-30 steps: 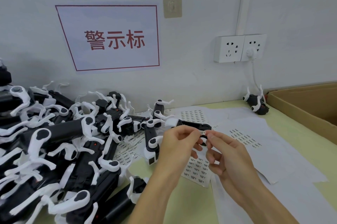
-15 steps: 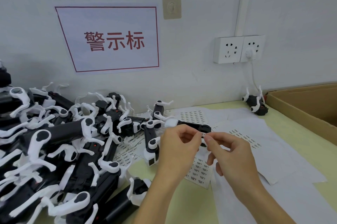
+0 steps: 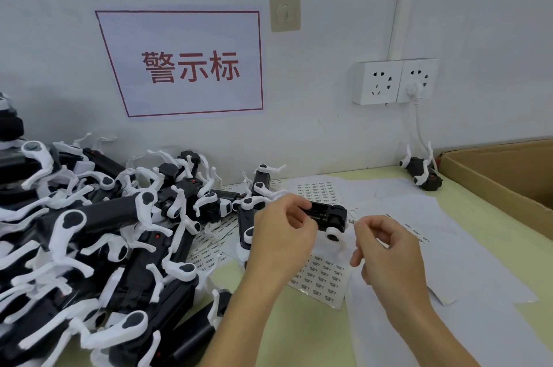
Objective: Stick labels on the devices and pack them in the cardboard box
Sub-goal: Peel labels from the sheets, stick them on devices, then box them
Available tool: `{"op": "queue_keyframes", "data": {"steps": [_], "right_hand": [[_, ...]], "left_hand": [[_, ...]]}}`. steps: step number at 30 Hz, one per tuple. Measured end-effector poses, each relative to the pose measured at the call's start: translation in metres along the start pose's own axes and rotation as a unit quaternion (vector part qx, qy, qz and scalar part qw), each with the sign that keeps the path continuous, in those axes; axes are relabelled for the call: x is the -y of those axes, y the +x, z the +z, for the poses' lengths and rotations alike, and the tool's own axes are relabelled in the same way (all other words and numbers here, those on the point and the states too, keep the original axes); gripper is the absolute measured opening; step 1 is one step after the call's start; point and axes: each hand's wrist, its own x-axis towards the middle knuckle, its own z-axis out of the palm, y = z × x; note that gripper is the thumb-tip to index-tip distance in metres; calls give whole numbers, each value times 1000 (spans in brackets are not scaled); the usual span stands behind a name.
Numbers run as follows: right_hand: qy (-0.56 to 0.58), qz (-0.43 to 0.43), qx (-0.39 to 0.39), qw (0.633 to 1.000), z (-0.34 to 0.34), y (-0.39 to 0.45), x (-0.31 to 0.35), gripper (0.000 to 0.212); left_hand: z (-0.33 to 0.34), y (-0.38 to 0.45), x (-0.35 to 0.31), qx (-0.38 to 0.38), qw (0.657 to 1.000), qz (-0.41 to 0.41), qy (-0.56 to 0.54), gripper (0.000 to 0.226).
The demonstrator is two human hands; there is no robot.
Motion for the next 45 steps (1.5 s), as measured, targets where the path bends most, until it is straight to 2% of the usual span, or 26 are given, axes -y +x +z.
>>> {"op": "queue_keyframes", "data": {"steps": [2, 5, 7, 9, 11, 15, 18, 20, 22, 23, 26, 31, 38, 45], "right_hand": [[3, 4, 5, 1000, -1, 0, -1, 17], [3, 3, 11, 1000, -1, 1, -1, 22], [5, 4, 10, 1000, 0, 2, -1, 25], [7, 5, 8, 1000, -1, 2, -1, 27], [9, 4, 6, 1000, -2, 1, -1, 27], [16, 3, 3, 1000, -3, 2, 0, 21], [24, 1, -5, 1000, -5, 3, 0, 19], [29, -4, -7, 1000, -6, 3, 1, 19], [33, -12, -5, 999, -7, 3, 2, 19], [34, -18, 0, 999, -8, 3, 3, 19], [36, -48, 16, 998, -9, 3, 9, 20], [-22, -127, 65, 989, -11, 4, 31, 20], [-116, -234, 132, 956, 6, 29, 89, 14], [-171, -222, 235, 931, 17, 48, 114, 17]], "left_hand": [[-3, 6, 3, 16, 990, 79, 115, 34], [-6, 22, 5, 83, 947, 156, 269, 60], [-4, 35, 6, 141, 918, 145, 342, 73], [1, 46, 7, 218, 885, 101, 400, 79], [8, 53, 9, 247, 856, 85, 446, 72], [13, 59, 8, 169, 842, 150, 490, 31], [12, 59, 4, 144, 852, 145, 482, 32], [8, 54, -2, 118, 895, 118, 414, 37], [2, 45, -8, 117, 955, 50, 268, 36], [-1, 40, -10, 114, 974, 15, 197, 34], [-5, 21, -7, 95, 992, -62, 59, 32], [-10, 9, -3, 89, 980, -140, -113, 33], [-13, 13, -11, 113, 930, -194, -292, 49], [-21, 17, -10, 138, 898, -186, -374, 43]]}}
